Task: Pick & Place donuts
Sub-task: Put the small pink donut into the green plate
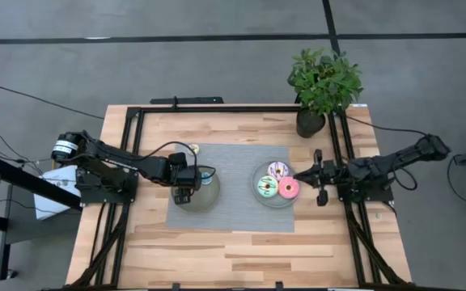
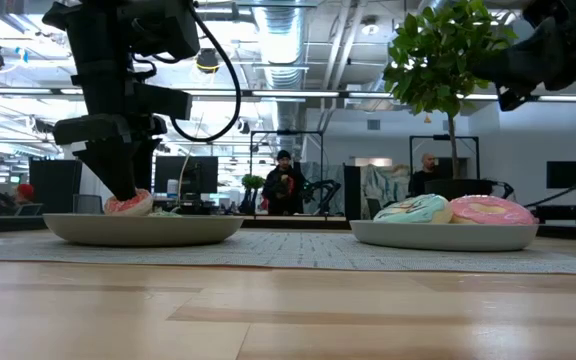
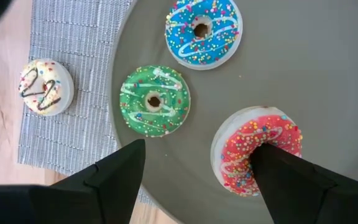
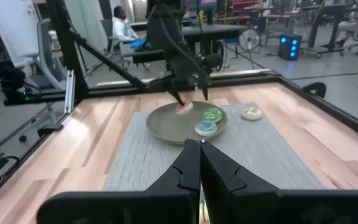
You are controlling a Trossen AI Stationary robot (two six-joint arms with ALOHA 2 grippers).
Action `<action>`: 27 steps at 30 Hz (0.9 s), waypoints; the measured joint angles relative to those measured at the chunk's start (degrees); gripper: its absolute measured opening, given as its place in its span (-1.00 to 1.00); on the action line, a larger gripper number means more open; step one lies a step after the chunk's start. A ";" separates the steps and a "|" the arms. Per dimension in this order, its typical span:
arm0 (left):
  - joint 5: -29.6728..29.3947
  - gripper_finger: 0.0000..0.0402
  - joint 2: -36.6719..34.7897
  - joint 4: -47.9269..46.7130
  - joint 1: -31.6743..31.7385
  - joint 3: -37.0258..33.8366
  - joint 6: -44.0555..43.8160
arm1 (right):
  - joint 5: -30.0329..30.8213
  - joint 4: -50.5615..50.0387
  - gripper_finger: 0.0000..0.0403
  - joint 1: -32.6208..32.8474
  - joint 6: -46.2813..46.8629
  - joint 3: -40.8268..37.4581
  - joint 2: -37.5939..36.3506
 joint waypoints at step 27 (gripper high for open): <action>-0.72 0.40 -8.36 5.03 -0.29 -5.22 0.44 | 0.03 10.84 -1.00 0.14 -0.05 37.62 66.72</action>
